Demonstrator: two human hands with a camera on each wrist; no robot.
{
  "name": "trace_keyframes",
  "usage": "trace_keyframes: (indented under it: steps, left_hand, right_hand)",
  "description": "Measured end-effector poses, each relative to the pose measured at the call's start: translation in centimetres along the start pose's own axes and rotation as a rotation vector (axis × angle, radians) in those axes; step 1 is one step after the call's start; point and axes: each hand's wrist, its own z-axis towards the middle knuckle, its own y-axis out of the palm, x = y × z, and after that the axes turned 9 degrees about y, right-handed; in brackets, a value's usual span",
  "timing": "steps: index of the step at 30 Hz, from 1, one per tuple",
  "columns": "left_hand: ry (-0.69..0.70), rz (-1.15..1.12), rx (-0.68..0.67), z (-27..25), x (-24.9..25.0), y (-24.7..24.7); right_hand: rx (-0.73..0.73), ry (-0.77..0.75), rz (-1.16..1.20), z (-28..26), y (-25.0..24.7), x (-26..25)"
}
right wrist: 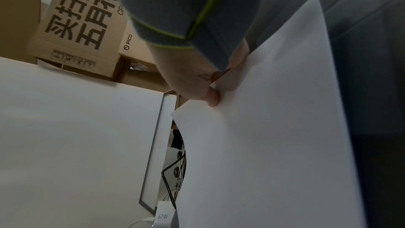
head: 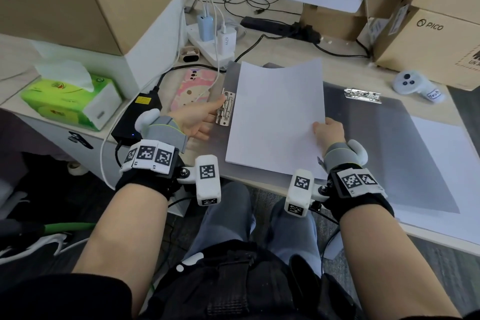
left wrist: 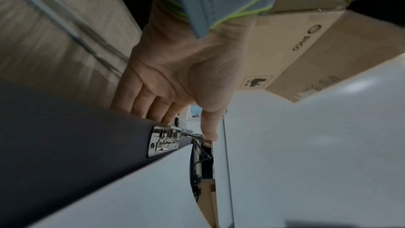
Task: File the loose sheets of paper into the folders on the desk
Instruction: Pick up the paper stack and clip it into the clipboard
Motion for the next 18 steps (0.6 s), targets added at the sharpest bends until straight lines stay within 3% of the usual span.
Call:
trace_keyframes:
  steps: [10,18]
  left_hand:
    - [-0.03,0.176,0.322,2.1,1.2,0.5]
    - [0.077,0.425,0.471,5.0,1.0,-0.4]
  right_hand:
    - [-0.036,0.001,0.037,-0.5,-0.3,0.0]
    - [-0.052,0.038,0.095,-0.3,-0.6,0.1]
